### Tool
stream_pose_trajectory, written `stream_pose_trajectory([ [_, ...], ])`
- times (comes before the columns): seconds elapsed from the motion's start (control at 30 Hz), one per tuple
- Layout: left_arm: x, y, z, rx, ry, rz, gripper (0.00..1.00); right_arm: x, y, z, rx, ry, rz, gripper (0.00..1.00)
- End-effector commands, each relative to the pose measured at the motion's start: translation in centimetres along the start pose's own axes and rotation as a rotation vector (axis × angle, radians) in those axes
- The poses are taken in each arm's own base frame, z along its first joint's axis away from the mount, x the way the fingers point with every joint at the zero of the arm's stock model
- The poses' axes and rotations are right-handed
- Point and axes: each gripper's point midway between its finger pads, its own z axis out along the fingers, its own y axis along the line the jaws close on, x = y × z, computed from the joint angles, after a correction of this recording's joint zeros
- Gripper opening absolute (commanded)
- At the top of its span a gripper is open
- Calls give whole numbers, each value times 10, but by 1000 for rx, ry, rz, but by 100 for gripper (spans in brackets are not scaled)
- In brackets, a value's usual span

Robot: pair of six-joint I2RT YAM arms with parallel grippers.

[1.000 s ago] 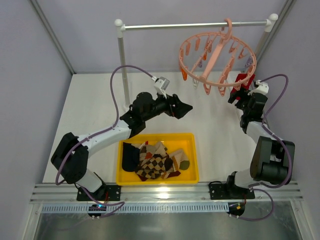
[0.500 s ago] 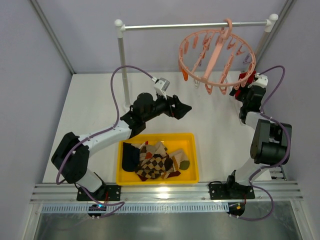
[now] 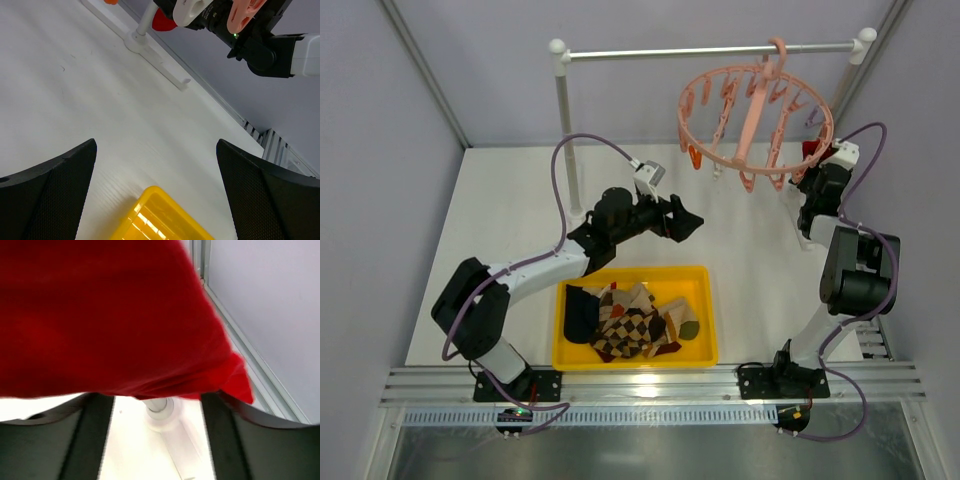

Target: Remove the socks clipped to the hanger

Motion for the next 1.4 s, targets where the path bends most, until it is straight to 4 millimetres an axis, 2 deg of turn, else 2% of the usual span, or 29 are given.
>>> stream_pose_trajectory([
  [0.0, -24, -8, 2, 18, -60, 28, 100, -42, -1, 10, 16, -115, -16, 66],
  [0.07, -25, -8, 3, 18, -62, 31, 100, -44, 0, 10, 8, -120, -27, 54],
  [0.17, -25, -7, 2, 16, -62, 32, 100, -44, 3, 14, -6, -105, -47, 43],
  [0.2, -25, -8, 1, 16, -63, 34, 100, -45, 5, 14, -16, -104, -49, 33],
  [0.23, -25, -9, 1, 18, -64, 33, 100, -44, 6, 14, -20, -100, -50, 28],
  [0.43, -27, -11, 0, 26, -65, 30, 100, -44, 4, 2, -19, -105, -49, 10],
  [0.63, -31, -17, -4, 48, -72, 19, 99, -52, 2, -30, -16, -135, -25, 5],
  [0.7, -33, -18, -6, 46, -79, 20, 100, -43, 0, -40, -13, -114, -16, 5],
  [0.73, -35, -19, -8, 45, -83, 20, 100, -52, 2, -49, -24, -135, -2, 5],
  [0.8, -37, -18, -11, 34, -93, 22, 100, -42, 2, -63, -29, -117, 13, 4],
  [0.83, -41, -17, -13, 23, -103, 22, 100, -53, 6, -74, -42, -145, 39, 5],
  [0.87, -41, -16, -14, 13, -98, 22, 100, -52, 9, -81, -58, -147, 51, 4],
  [0.9, -42, -17, -15, 11, -97, 23, 100, -40, 9, -89, -61, -126, 62, 4],
  [0.93, -43, -16, -16, 2, -100, 22, 100, -38, 12, -96, -71, -126, 71, 4],
  [0.97, -45, -18, -21, 4, -106, 17, 99, -48, 20, -109, -93, -155, 86, 4],
  [1.0, -46, -18, -23, 1, -111, 16, 100, -36, 22, -116, -99, -134, 86, 4],
  [1.03, -47, -18, -25, -2, -112, 13, 100, -35, 25, -123, -105, -134, 87, 4],
  [1.07, -48, -20, -31, 0, -118, 8, 100, -42, 29, -133, -108, -158, 81, 4],
  [1.13, -49, -22, -37, -2, -124, 4, 100, -31, 45, -147, -140, -131, 61, 4],
  [1.17, -55, -25, -43, -3, -140, 1, 100, -31, 50, -153, -149, -132, 51, 4],
  [1.2, -53, -25, -46, -7, -139, -1, 100, -36, 62, -165, -172, -152, 38, 4],
  [1.23, -53, -25, -49, -7, -141, -1, 100, -37, 63, -170, -172, -153, 35, 4],
  [1.27, -54, -25, -52, -10, -146, 0, 100, -33, 75, -178, -205, -144, 26, 4],
  [1.3, -57, -27, -58, -9, -155, 3, 100, -39, 79, -188, -216, -166, 26, 4],
  [1.37, -55, -27, -62, -14, -151, 4, 100, -35, 96, -201, -266, -153, 18, 4],
])
